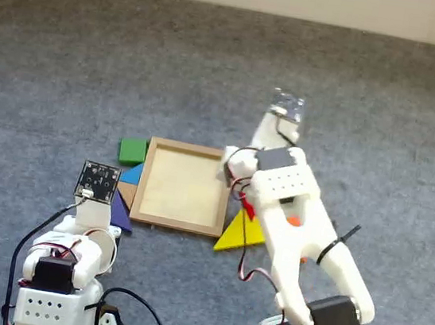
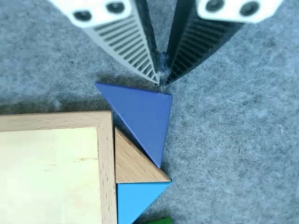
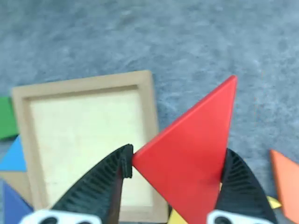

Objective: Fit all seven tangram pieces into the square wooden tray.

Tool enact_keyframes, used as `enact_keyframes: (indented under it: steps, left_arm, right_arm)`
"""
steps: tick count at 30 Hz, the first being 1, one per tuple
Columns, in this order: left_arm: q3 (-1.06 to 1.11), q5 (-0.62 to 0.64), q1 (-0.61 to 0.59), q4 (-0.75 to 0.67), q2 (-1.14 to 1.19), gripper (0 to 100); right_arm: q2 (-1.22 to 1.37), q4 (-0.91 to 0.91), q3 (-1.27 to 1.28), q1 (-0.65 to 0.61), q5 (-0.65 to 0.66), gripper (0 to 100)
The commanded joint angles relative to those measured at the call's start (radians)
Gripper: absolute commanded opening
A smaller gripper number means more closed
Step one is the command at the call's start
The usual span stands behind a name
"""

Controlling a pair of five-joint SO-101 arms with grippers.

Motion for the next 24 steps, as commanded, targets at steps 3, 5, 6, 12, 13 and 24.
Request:
enact_keyframes:
  steps: [3, 5, 6, 12, 13, 24]
  left_arm:
    - [0.021, -0.008, -0.008, 0.005, -0.025, 1]
    - [0.021, -0.008, -0.008, 0.005, -0.025, 1]
    - [0.021, -0.008, -0.008, 0.005, -0.025, 1]
    - [0.021, -0.008, -0.008, 0.005, -0.025, 1]
    - [0.021, -0.008, -0.008, 0.005, -0.025, 1]
    - [0.021, -0.008, -0.008, 0.005, -0.025, 1]
  right_arm:
    - [-0.042, -0.09, -0.012, -0.114, 0.0, 20.6]
    - [-0.015, -0.13, -0.012, -0.142, 0.0, 20.6]
    - [0.004, -0.151, -0.012, -0.156, 0.0, 20.6]
    - [0.13, -0.234, -0.012, -0.22, 0.0, 20.6]
    - [0.147, -0.234, -0.013, -0.228, 0.0, 20.6]
    - [0.189, -0.205, -0.012, -0.237, -0.008, 21.7]
